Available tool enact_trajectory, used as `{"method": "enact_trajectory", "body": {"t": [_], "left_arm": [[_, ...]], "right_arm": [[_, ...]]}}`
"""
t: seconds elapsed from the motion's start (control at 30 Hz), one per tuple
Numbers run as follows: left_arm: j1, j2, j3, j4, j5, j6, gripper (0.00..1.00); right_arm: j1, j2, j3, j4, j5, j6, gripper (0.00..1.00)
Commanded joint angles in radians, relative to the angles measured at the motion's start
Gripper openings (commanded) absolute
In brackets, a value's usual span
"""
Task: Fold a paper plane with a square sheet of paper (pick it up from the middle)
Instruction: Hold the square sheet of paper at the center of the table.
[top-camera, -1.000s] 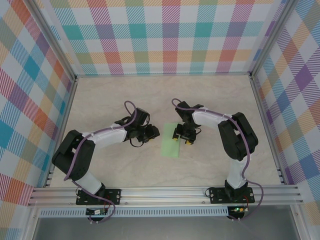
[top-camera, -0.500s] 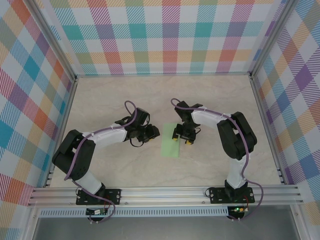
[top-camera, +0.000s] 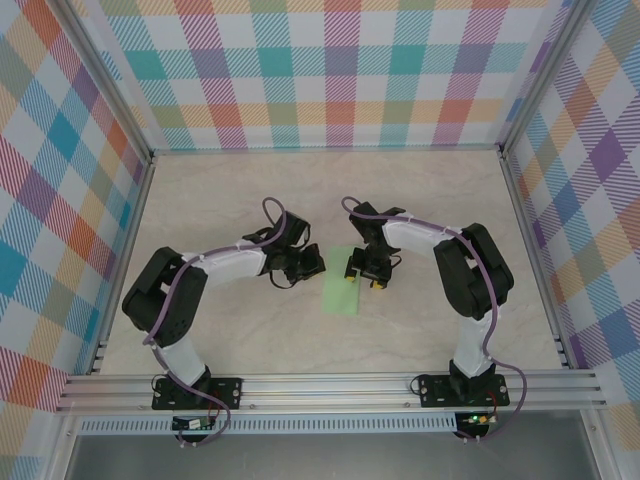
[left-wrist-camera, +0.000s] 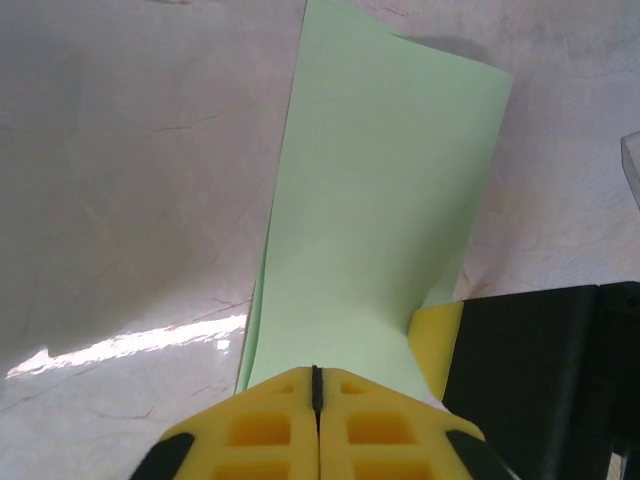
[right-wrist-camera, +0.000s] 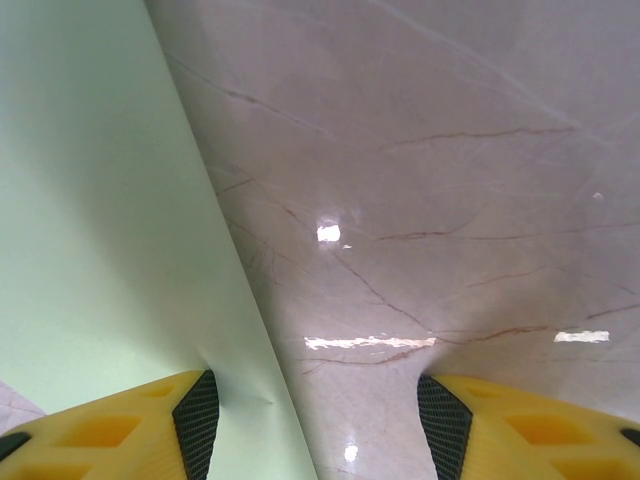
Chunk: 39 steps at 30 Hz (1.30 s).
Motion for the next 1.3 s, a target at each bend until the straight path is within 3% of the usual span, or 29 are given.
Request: {"method": "enact_trajectory", "body": {"t": [0.0,0.7,0.97,1.13,1.27], "left_arm": [[-0.026,0.039,0.047,-0.02,0.005,0.01,0.0],[-0.044,0.135,0.074,-0.007,0.011,0.013,0.0],[-0.046,0.161,0.07,-0.078,-0.045,0.016,0.0],[-0.046,0.161,0.054,-0.09,-0.064,0.021,0.0],[-0.046,0.163,0.047,-0.087,-0.068,0.024,0.0]], "right_arm": [[0.001,0.071,-0.027,-0.008,0.064,-0.003,0.6],[0.002,0.079,-0.025,-0.002,0.048,0.026,0.6],[0.001,0.068,-0.022,0.004,0.04,0.026,0.61],[-0.001,-0.02,-0.024,0.042,0.017,0.023,0.64],[-0.031,-0.179,-0.082,0.145,-0.035,0.026,0.67]]}}
